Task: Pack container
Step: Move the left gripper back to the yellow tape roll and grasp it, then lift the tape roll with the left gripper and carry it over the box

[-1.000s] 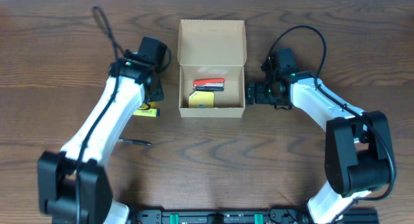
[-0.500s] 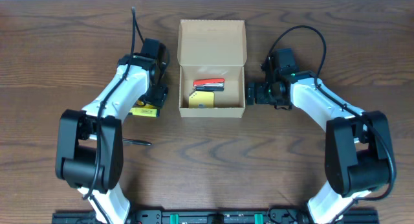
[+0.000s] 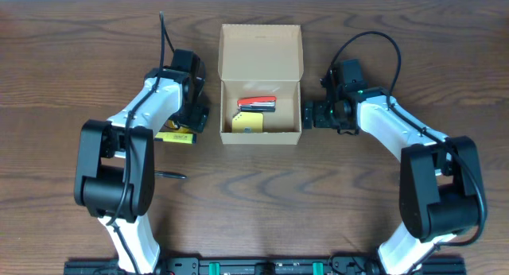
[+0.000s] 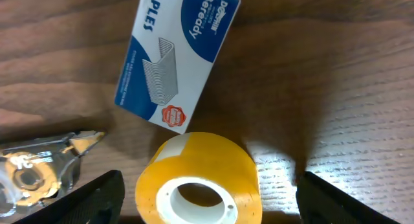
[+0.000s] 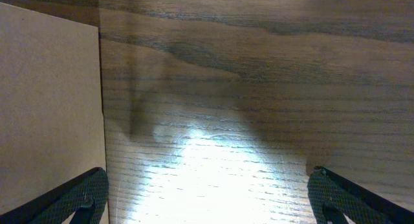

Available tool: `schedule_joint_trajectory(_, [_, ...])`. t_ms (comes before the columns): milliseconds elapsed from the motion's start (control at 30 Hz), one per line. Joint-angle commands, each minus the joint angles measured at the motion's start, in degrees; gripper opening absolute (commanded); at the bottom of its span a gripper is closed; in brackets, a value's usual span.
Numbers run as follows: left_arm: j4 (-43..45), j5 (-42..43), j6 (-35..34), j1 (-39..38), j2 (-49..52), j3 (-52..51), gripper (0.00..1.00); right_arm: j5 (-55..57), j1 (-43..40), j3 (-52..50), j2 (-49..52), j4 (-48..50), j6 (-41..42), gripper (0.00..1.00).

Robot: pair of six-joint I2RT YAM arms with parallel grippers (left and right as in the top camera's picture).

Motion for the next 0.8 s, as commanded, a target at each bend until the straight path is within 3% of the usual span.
schedule_joint_trajectory(0, [0.04, 1.64, -1.64, 0.52, 1.25, -0.26, 0.85, -0.24, -0.39, -0.11, 0.07, -0.04, -0.74, 0.99])
schedule_joint_trajectory(100, [-0.02, 1.66, -2.84, 0.85, 1.27, -0.26, 0.84, -0.24, -0.39, -0.11, 0.07, -0.04, -0.74, 0.99])
schedule_joint_trajectory(333, [-1.14, 3.58, -4.28, 1.73, 1.27, -0.31, 0.68, -0.24, -0.39, -0.11, 0.07, -0.04, -0.74, 0.99])
schedule_joint_trajectory(500, [-2.01, 4.39, -4.48, 1.90, 1.27, -0.37, 0.64, -0.24, -0.39, -0.11, 0.07, -0.04, -0.74, 0.99])
schedule_joint_trajectory(633, [-2.36, 4.39, -4.48, 1.92, 1.27, -0.42, 0.54, -0.24, -0.39, -0.11, 0.07, -0.04, -0.74, 0.99])
schedule_joint_trajectory(767, [-2.36, 4.42, -4.57, 1.90, 1.27, -0.42, 0.49, -0.22, -0.39, -0.11, 0.07, -0.04, -0.74, 0.99])
